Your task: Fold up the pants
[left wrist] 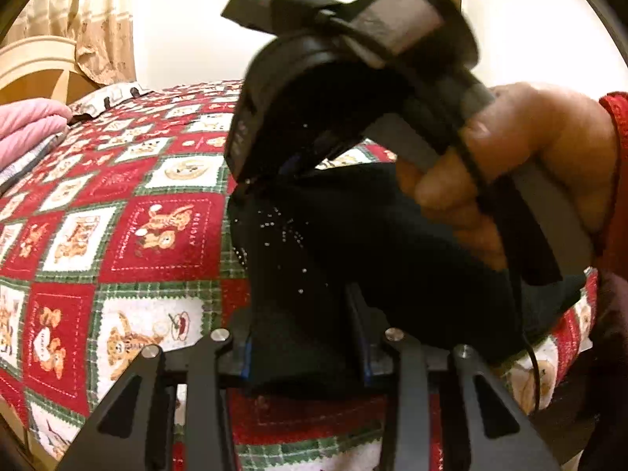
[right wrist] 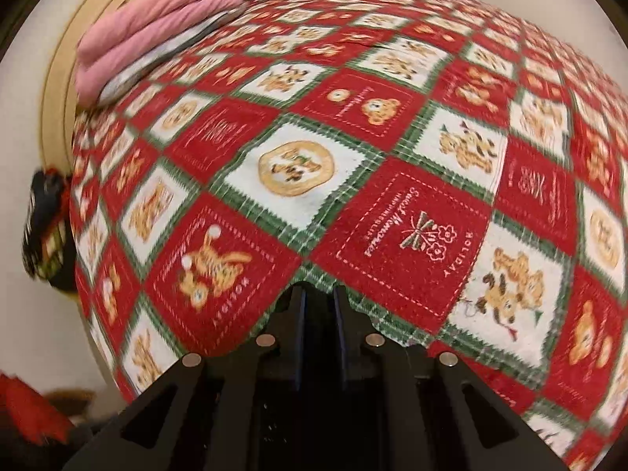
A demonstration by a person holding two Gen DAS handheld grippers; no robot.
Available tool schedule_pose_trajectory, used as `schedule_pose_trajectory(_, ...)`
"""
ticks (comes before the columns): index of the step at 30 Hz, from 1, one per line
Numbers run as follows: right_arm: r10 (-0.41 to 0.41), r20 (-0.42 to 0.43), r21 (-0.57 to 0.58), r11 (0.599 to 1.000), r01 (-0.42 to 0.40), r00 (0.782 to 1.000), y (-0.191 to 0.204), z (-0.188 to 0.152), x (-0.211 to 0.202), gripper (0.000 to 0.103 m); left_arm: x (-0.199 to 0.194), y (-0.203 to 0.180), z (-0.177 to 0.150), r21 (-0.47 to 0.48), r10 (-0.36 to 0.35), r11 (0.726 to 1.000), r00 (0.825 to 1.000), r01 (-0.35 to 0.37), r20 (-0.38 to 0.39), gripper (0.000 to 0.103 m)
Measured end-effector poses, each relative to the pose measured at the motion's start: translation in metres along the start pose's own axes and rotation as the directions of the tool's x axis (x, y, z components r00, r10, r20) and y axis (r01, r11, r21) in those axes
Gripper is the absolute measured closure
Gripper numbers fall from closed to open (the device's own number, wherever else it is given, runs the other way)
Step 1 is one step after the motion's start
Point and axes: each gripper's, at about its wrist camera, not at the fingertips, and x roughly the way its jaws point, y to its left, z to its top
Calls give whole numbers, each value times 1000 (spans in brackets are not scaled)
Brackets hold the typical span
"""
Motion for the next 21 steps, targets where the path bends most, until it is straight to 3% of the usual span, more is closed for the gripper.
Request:
schedule_pose_trajectory(7,-20,61,46,999,17,998,2,5,10,84,-2,-8,-2,23,47,999,999,-47,2,64)
schedule_pose_trajectory(11,12,103,98,995,-22,995,-6,10,9,81,-4,-12,-6,55,66,996,998,-67,8,64)
schedule_pose_trajectory(14,-37,193,142,990,9,980,-19,5,-17,81,-5,-11,-8,60,65,996,998,-65,7,62)
schedule_pose_trajectory(17,-47,276,203,979,-10,960,-40,-11,-58,81,-5,-8,-8,54,65,996,998,-65,3,62)
schedule_pose_trajectory(21,-104,317,222,974,33,943,-55,-43,-104,79,-3,-9,-7,55,74,996,997,-74,1,62)
